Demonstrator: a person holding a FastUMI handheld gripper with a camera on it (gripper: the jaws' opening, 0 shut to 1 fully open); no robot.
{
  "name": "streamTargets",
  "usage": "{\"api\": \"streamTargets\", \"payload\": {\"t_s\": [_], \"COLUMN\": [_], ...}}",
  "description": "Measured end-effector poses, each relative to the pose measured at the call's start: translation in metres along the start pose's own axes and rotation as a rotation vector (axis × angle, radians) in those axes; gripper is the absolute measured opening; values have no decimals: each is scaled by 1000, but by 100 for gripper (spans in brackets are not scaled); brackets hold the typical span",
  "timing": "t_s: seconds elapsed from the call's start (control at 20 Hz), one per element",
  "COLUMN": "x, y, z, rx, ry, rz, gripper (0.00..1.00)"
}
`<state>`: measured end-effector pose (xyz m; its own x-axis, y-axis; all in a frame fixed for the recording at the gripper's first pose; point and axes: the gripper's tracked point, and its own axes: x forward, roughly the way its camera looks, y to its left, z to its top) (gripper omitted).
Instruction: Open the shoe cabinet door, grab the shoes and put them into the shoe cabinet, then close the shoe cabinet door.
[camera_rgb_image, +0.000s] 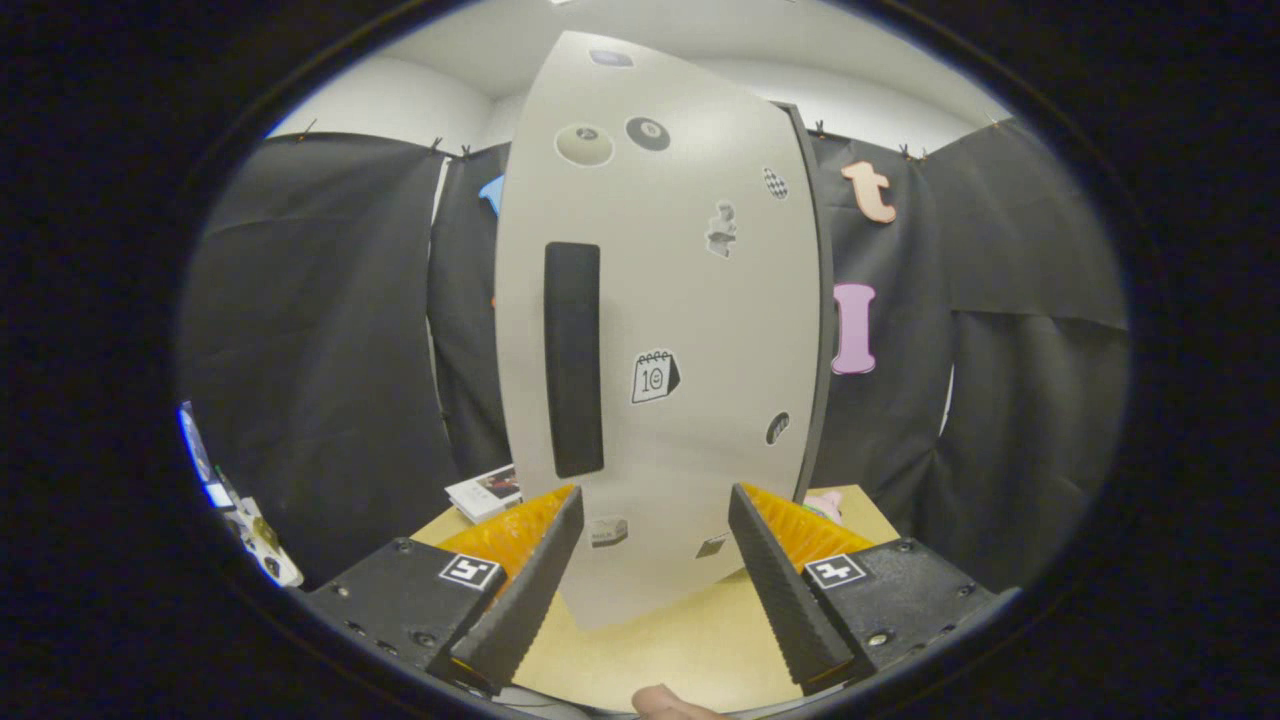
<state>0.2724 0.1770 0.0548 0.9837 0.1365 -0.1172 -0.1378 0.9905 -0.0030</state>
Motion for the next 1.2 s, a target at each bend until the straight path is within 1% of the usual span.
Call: {"api": "streamTargets", "payload": {"t_s": [0.15, 0.35, 0.55, 0.65, 0.75, 0.85, 1.05, 1.2], "x": [-16, -37, -58, -69, -82, -94, -113, -124], "y": [8, 3, 1, -7, -12, -8, -2, -6], "z": [-7, -15, -26, -31, -34, -35, -45, -50], "rx": [16, 20, 32, 62, 63, 53, 21, -13], "ry": [-21, -42, -33, -37, -35, -57, -60, -62], "rz": [3, -13, -14, -30, -55, -47, -19, -26], "gripper": [96, 96, 96, 96, 96, 96, 96, 97]}}
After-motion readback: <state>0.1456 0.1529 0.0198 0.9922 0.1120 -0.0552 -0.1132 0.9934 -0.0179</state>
